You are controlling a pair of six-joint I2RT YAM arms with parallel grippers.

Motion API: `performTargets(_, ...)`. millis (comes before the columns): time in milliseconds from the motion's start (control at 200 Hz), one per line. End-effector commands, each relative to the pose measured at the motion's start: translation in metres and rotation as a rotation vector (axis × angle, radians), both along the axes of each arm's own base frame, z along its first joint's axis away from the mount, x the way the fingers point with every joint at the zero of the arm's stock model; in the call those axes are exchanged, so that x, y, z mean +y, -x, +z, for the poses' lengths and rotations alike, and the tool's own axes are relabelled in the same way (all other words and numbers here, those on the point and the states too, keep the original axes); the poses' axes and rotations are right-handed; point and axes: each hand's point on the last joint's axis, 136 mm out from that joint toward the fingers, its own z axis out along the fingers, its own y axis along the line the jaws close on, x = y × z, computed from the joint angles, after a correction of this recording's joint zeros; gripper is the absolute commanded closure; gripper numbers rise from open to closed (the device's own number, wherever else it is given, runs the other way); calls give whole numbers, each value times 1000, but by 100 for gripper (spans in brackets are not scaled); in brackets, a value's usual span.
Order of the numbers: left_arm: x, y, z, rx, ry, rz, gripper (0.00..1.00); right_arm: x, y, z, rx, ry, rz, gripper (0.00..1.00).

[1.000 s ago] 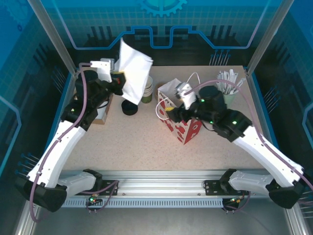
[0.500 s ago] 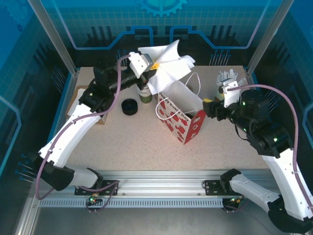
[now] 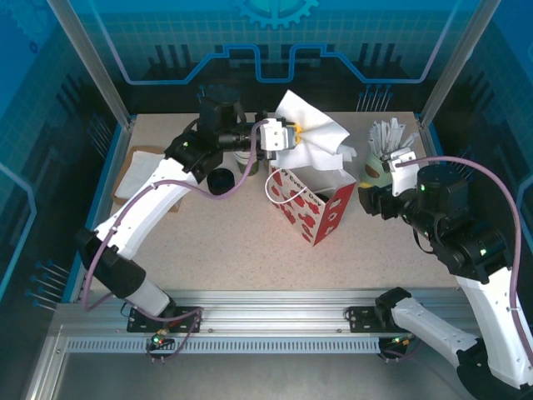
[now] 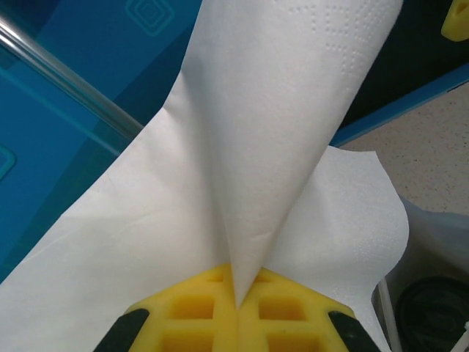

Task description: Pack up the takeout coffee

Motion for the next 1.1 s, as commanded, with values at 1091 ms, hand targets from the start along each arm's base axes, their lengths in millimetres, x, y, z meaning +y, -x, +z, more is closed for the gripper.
performTargets(1091, -33, -33, -75, -114, -288, -230, 100, -5, -6, -9, 35, 20, -31, 26)
